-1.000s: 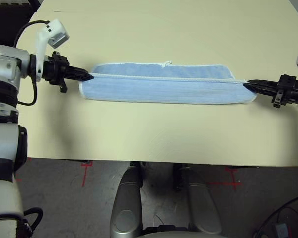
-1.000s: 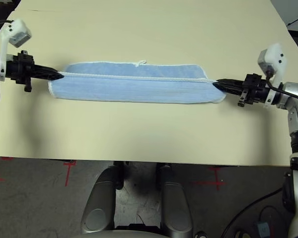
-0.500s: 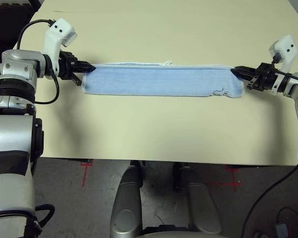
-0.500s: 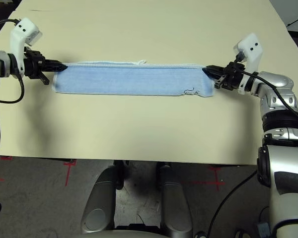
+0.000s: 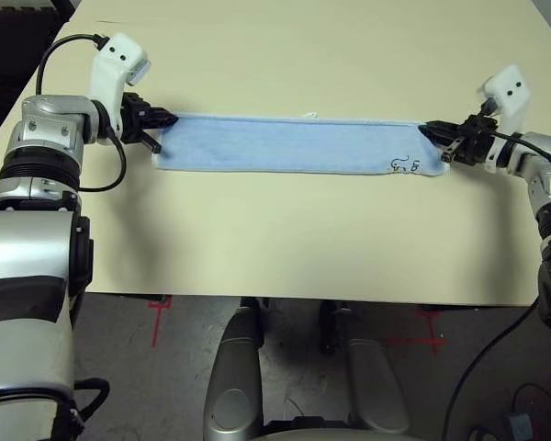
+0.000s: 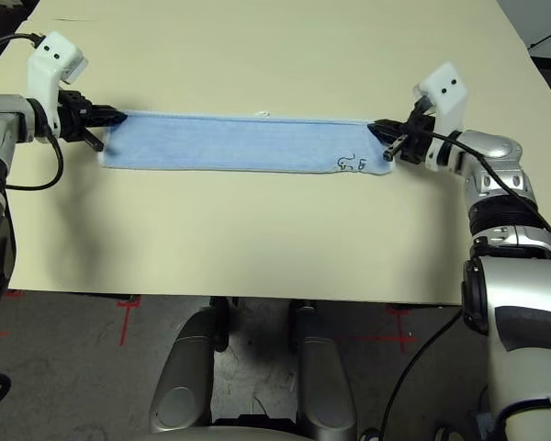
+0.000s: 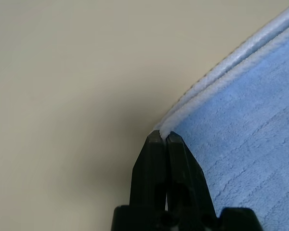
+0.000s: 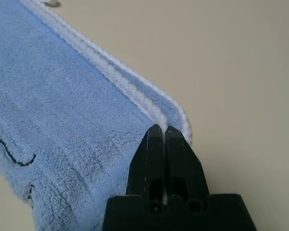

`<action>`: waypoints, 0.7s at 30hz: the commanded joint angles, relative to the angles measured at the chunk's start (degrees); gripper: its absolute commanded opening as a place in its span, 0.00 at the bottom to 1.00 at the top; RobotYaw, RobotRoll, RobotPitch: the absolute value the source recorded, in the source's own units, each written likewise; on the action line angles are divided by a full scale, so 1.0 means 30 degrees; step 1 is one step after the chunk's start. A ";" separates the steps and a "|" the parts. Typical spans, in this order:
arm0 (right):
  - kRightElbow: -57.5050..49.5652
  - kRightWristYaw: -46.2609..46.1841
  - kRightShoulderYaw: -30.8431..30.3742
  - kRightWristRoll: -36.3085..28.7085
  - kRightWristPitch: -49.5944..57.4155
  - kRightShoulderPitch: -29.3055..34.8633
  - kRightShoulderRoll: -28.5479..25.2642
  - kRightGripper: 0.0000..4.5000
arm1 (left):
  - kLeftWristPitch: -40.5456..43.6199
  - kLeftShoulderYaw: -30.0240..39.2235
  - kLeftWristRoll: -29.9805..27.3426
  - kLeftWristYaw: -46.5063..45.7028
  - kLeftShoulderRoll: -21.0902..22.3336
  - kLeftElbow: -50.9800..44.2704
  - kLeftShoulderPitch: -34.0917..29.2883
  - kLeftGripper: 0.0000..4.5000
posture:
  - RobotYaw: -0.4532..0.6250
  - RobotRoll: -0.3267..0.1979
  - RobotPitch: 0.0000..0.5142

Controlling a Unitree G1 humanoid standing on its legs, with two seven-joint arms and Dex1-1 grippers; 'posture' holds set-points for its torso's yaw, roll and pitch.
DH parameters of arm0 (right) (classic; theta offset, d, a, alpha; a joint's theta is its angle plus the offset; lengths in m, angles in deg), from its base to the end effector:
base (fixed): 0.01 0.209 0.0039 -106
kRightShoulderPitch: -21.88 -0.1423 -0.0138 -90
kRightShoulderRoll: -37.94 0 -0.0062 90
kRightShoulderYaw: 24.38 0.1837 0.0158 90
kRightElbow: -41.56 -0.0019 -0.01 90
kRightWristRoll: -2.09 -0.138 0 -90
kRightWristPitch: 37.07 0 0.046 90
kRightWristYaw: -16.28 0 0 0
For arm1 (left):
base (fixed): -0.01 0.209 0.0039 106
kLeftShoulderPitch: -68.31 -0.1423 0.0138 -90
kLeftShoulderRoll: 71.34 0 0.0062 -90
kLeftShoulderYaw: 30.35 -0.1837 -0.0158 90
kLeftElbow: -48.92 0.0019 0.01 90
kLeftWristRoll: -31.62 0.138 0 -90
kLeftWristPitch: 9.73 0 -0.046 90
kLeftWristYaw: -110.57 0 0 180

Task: Fold the towel and set it aside.

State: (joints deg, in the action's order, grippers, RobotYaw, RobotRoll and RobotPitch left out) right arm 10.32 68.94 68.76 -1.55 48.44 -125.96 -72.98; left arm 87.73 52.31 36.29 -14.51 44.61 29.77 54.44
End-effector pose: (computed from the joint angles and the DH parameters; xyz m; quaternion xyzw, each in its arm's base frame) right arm 0.3397 -0.2914 0.2025 -0.1934 0.0245 0.2864 0.9381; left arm 0.3479 0.2960 0.2706 0.2457 0.1402 -0.2433 0.9278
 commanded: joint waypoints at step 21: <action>0.0723 -0.1177 0.0541 0.0087 -0.1133 -0.1151 0.1111 0.60 | -0.0479 0.0437 0.0805 0.0023 0.0101 0.0695 -0.0035 0.58 | 0.47 0.62 0.58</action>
State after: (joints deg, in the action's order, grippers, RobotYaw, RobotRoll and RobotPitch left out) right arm 12.63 64.03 69.01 0.17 46.01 -129.63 -69.45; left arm 86.84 53.04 37.98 -15.34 44.25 31.46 54.36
